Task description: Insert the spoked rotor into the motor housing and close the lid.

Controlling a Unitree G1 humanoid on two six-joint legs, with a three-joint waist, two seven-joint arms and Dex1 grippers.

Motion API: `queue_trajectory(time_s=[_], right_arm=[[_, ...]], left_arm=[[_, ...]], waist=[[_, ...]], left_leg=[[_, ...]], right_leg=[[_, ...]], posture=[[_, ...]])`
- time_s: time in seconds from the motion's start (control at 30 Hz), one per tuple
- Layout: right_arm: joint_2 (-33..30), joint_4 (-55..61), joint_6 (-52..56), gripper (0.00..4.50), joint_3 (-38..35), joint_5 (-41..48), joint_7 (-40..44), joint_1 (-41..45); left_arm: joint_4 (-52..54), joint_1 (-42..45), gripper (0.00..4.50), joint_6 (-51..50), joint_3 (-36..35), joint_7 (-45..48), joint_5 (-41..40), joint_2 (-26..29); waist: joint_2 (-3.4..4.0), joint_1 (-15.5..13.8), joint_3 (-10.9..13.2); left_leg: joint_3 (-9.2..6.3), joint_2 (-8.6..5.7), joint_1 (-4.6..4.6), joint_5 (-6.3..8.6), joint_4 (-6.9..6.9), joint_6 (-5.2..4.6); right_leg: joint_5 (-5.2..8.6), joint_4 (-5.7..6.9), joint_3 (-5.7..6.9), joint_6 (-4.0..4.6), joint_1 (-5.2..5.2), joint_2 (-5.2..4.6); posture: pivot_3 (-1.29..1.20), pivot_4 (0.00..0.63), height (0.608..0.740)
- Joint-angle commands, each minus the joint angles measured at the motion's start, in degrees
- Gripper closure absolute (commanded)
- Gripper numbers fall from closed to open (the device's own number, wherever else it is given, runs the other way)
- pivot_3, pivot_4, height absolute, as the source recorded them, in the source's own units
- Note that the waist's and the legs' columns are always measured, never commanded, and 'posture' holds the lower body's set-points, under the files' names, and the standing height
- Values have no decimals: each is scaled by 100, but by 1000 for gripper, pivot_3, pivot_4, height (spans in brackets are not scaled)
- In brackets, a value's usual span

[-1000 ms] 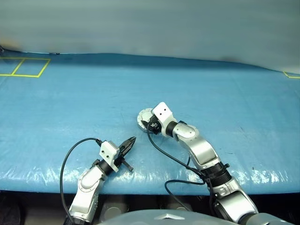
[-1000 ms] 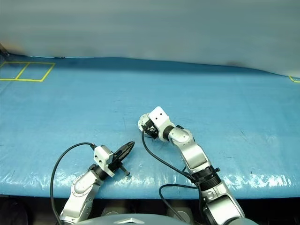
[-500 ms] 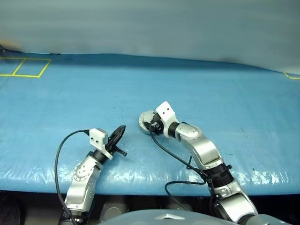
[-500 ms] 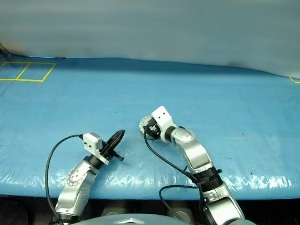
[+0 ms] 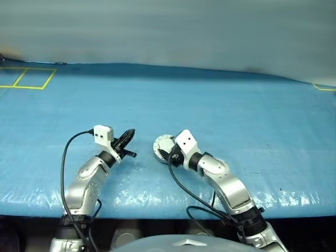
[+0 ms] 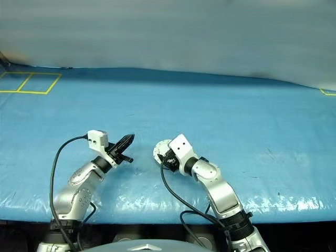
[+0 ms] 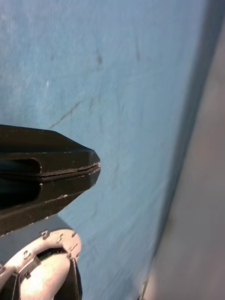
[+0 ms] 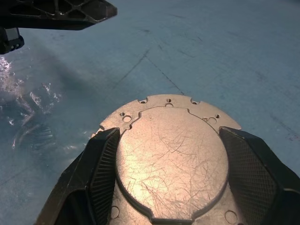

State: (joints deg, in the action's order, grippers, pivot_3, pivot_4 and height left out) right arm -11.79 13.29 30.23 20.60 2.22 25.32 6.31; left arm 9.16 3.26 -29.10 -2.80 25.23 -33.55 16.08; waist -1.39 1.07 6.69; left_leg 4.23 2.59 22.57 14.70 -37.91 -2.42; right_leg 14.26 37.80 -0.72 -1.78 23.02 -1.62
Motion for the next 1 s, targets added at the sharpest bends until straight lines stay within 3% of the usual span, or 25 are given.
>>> queue_trajectory(time_s=[0.03,0.33,1.0], right_arm=[[-66,-441,238,1461,299,-35,121,-299],[-38,-416,244,1461,358,-74,91,-345],[133,-344,368,1461,342,-43,89,-430]], left_arm=[[223,252,4500,-561,17,236,-372,81],[66,599,4500,-1221,335,585,-327,264],[-102,746,4500,-1523,1105,955,348,403]], waist=[[-1,7,0],[-2,8,-1],[-9,9,-6]], left_leg=[[0,0,0,0,0,0],[-6,4,1,6,11,11],[-21,7,-2,11,23,21]], right_leg=[[0,0,1,1,-5,0],[-3,-1,-1,42,-17,-10],[7,-6,-4,58,4,-31]], posture=[[0,150,740],[0,150,740],[0,150,740]])
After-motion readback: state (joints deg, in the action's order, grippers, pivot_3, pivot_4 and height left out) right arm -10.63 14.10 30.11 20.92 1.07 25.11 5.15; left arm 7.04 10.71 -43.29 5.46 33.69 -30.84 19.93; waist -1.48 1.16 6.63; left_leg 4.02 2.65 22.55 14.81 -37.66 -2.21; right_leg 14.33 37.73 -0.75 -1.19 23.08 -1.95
